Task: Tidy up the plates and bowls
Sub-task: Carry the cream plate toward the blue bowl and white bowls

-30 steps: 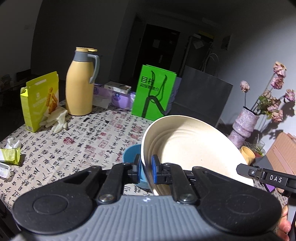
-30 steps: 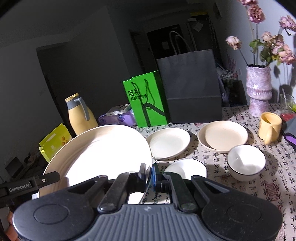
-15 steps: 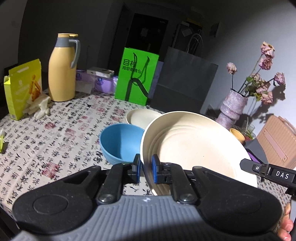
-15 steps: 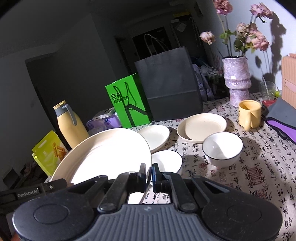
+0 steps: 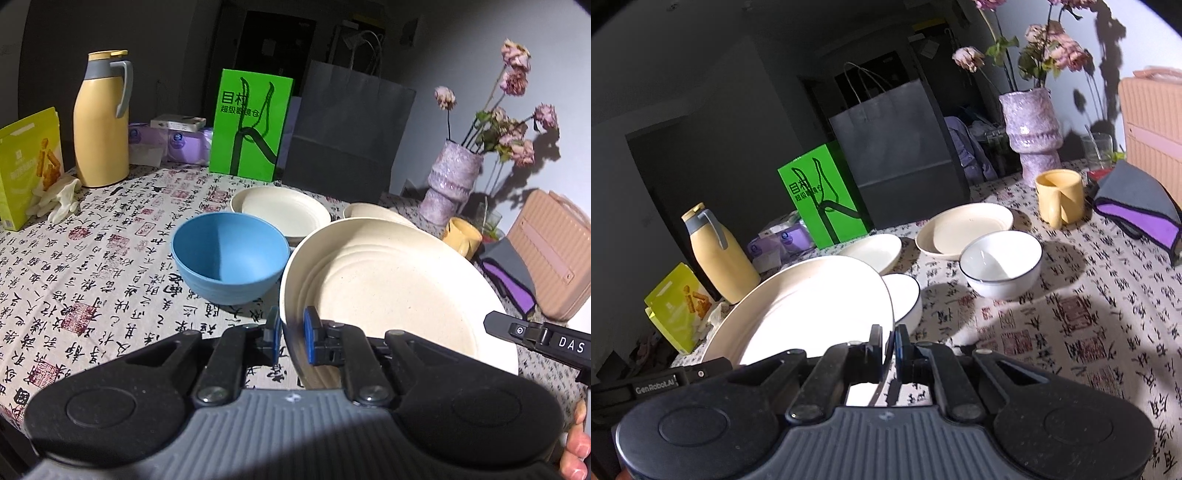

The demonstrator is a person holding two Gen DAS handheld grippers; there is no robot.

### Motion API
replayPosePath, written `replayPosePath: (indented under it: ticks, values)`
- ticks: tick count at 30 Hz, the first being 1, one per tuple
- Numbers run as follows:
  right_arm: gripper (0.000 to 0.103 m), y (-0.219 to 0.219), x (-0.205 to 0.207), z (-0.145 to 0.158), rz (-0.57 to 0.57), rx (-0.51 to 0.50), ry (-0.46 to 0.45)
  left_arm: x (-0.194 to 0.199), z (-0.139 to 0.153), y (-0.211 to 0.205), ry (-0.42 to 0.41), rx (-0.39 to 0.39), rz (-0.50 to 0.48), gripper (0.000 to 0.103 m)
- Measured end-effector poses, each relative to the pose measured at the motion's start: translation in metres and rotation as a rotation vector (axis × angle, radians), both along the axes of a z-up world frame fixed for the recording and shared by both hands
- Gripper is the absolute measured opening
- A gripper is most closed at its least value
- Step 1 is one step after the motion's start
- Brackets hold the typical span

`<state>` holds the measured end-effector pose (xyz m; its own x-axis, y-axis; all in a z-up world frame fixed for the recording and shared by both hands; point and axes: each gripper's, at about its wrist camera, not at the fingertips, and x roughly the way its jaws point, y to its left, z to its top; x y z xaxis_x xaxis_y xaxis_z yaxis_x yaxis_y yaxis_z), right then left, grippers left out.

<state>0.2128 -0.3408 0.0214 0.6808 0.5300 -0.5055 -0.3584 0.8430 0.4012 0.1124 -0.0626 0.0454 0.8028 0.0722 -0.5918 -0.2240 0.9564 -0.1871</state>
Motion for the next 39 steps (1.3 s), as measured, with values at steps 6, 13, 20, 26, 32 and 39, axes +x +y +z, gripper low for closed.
replayPosePath:
  ticks: [6,13,20,26,32,39]
  values:
    - [0.006,-0.007,-0.002,-0.016,-0.011,0.003,0.014,0.0,-0.012,-0.007,0.015,0.022,-0.019,0.013]
    - [0.006,-0.011,-0.003,-0.034,-0.02,-0.003,0.037,0.006,-0.033,-0.009,0.057,0.016,-0.03,0.013]
    - [0.006,-0.013,-0.001,-0.051,-0.027,-0.007,0.072,0.009,-0.049,-0.01,0.092,0.019,-0.042,0.014]
    - [0.006,-0.015,0.0,-0.065,-0.033,-0.019,0.096,0.012,-0.061,-0.013,0.115,0.025,-0.056,0.013]
    - [0.006,-0.015,0.002,-0.081,-0.04,-0.027,0.127,0.015,-0.07,-0.017,0.132,0.057,-0.062,0.013]
    - [0.006,-0.014,0.003,-0.092,-0.041,-0.03,0.133,0.02,-0.081,-0.015,0.153,0.049,-0.059,0.014]
